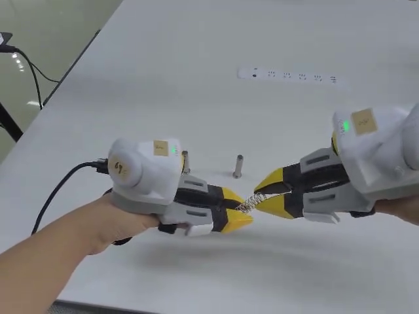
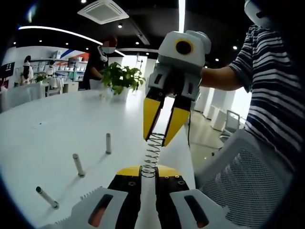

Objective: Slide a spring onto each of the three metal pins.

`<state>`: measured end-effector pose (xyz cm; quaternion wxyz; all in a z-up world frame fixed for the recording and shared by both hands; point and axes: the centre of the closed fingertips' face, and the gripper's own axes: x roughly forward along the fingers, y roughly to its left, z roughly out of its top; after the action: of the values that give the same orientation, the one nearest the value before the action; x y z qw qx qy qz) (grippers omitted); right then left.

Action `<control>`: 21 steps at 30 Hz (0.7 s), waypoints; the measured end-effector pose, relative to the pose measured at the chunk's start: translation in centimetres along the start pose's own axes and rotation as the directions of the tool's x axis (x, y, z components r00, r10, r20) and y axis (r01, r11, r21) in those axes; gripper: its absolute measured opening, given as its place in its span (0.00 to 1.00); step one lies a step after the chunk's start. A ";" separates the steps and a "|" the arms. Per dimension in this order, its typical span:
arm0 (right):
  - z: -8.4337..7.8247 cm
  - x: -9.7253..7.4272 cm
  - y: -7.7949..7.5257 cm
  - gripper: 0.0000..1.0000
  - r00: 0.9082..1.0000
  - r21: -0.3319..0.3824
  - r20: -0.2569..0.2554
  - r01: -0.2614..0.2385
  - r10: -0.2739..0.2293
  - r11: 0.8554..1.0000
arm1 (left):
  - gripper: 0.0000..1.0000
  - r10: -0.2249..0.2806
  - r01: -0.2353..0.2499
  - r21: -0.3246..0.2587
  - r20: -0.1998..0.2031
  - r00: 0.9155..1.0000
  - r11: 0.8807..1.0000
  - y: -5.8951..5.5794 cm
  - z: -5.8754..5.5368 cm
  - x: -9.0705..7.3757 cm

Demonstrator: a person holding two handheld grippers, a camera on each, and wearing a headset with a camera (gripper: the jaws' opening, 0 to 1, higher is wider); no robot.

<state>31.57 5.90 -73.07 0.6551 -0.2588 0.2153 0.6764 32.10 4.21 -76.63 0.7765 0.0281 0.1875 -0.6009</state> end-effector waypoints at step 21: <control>2.1 1.0 0.4 0.07 0.992 -0.033 0.118 0.051 -0.047 0.998 | 0.03 0.018 -0.018 0.005 0.014 1.000 1.000 0.0 0.3 0.0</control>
<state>30.97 7.98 -72.10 0.6783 -0.2354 0.1578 0.6779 32.21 4.11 -76.33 0.7831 0.0274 0.1804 -0.5945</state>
